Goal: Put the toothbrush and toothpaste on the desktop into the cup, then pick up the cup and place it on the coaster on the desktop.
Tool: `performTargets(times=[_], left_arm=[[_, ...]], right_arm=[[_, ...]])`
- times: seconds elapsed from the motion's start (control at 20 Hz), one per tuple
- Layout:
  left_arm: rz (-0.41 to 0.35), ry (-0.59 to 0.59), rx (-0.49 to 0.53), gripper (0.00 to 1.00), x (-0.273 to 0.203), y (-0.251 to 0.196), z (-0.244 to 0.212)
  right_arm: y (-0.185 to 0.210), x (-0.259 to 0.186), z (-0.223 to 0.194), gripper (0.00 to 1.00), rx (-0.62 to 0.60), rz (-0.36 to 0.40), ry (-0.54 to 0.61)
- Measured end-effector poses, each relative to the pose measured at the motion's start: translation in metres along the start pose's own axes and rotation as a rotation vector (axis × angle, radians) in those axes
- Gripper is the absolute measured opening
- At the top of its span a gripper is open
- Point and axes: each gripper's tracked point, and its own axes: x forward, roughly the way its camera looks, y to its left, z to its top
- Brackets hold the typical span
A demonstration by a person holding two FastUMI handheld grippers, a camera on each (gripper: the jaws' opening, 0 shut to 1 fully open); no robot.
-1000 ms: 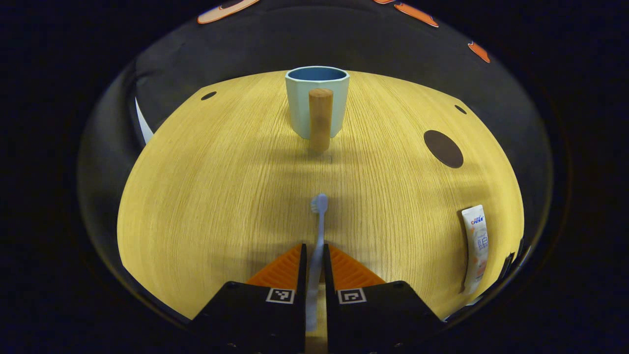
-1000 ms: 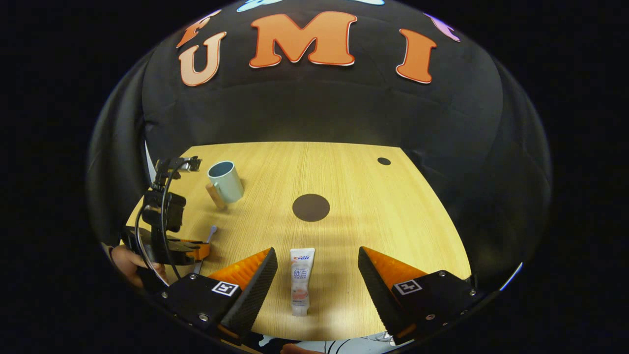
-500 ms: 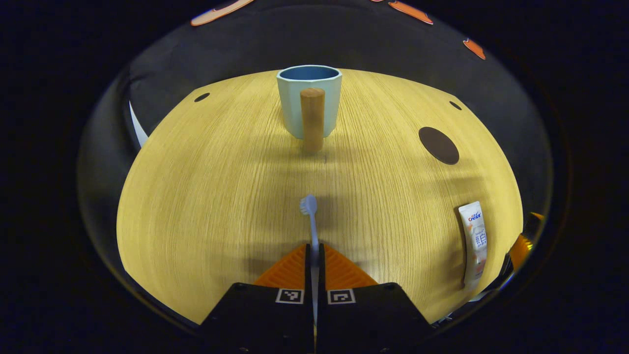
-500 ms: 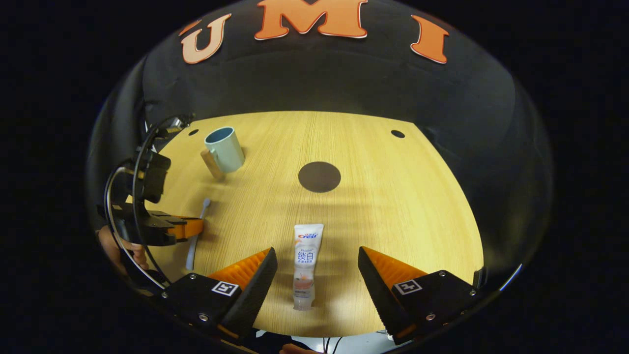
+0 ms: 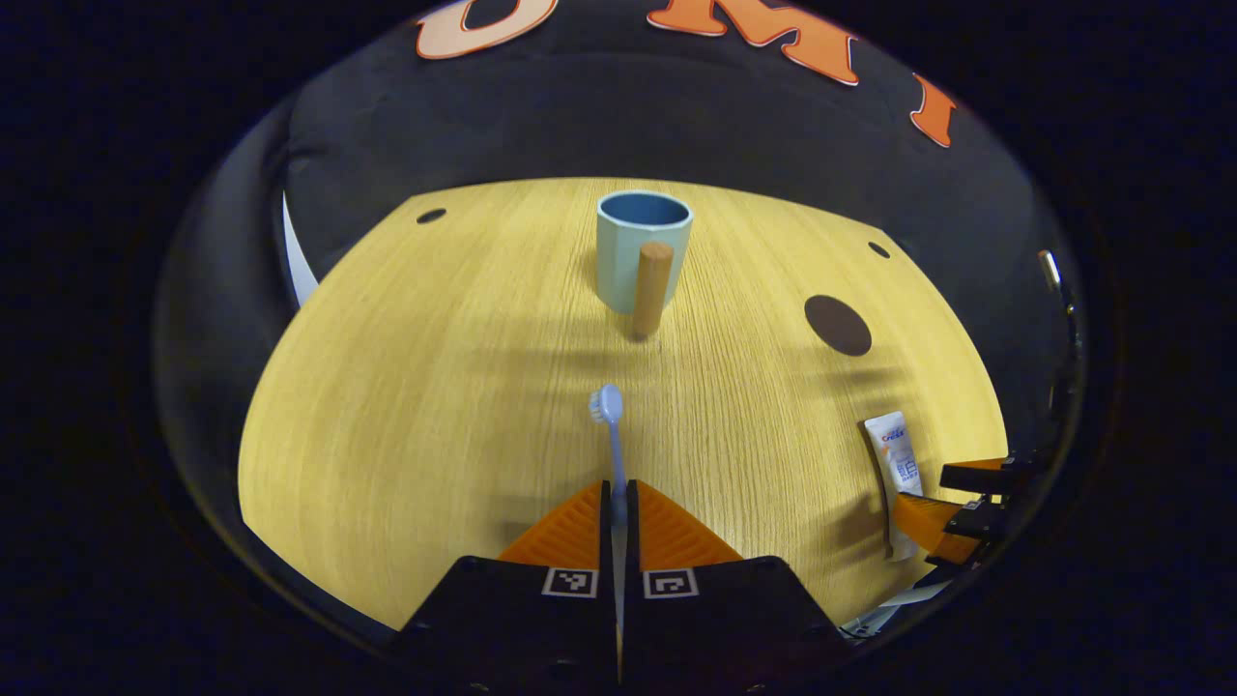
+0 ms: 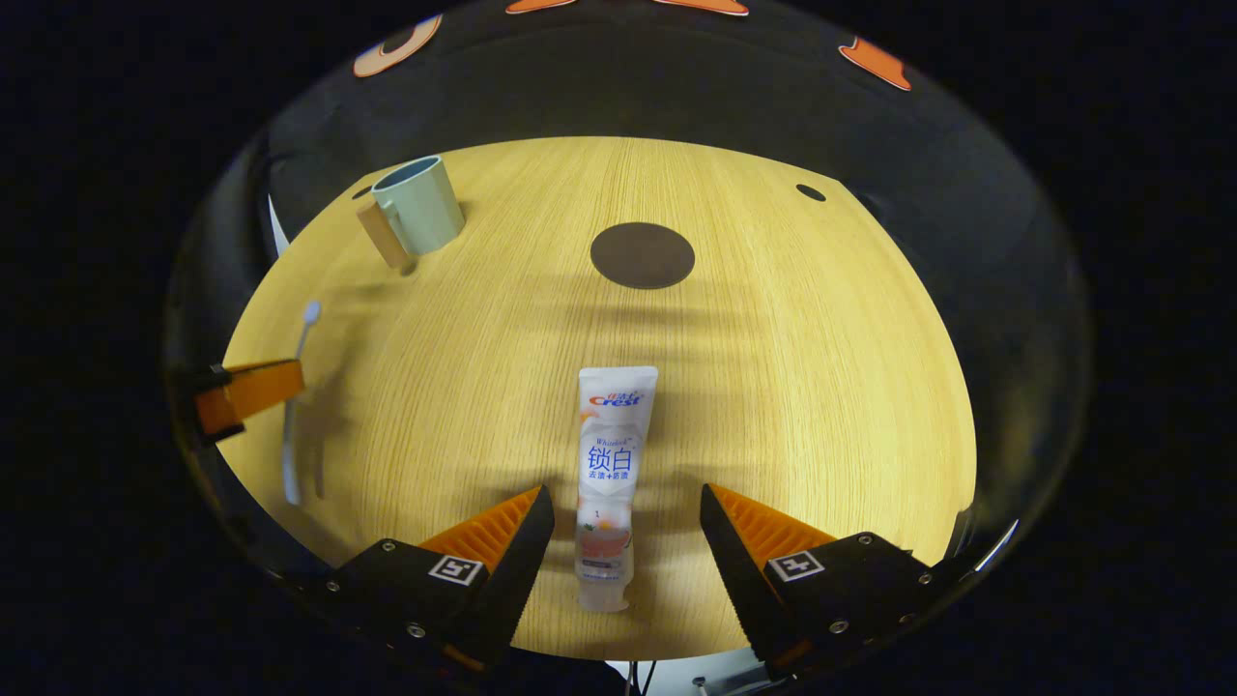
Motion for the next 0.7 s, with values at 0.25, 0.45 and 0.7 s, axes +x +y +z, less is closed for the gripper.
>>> performTargets(times=[0.25, 0.45, 0.7], left_arm=[[-0.003, -0.172, 0.017, 0.03, -0.04, 0.013, 0.055], [-0.024, -0.32, 0.047, 0.03, -0.076, 0.013, 0.119], [-0.045, -0.468, 0.052, 0.03, -0.093, 0.015, 0.201]], right_arm=[[0.011, 0.009, -0.009, 0.72, -0.003, 0.03, 0.055], [0.008, 0.017, -0.009, 0.48, -0.002, 0.006, 0.089], [0.008, 0.019, -0.01, 0.35, -0.003, 0.008, 0.113]])
